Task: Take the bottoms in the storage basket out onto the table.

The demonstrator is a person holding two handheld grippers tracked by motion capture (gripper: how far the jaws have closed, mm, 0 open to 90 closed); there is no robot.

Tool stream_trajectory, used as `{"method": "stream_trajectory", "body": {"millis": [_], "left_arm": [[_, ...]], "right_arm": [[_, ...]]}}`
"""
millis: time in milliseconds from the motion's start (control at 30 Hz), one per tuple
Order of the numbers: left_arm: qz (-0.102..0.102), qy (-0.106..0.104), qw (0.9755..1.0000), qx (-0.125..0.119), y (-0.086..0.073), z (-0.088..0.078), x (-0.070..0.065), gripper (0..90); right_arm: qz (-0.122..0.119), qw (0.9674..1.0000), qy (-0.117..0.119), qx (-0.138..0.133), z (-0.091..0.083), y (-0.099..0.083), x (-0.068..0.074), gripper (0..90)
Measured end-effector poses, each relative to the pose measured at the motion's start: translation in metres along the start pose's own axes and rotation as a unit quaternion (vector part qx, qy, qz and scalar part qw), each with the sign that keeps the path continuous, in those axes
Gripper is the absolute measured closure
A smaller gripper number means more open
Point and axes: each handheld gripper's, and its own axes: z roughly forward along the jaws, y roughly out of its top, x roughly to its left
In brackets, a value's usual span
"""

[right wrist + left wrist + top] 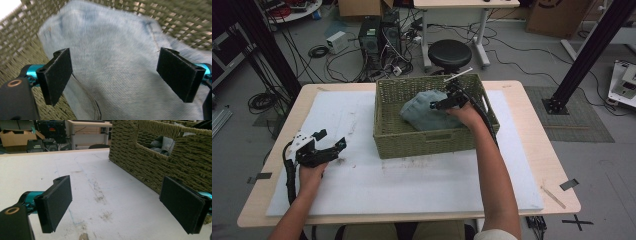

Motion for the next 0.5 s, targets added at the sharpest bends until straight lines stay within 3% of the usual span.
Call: {"method": "stream_trajectory", "body": {"millis": [33,500], "left_arm": [[0.000,0.000,1.0000,0.000,0.000,0.000,0.000,11.1],[0.000,-0.002,1.0000,0.000,0.000,0.000,0.000,11.2]], "right_arm": [[-0.001,0.9999,-0.010,0.005,0.003,0.000,0.000,13.5],[0.011,0.9989,-0.003,0.044,0.022,-0.002,-0.004,13.5]]}}
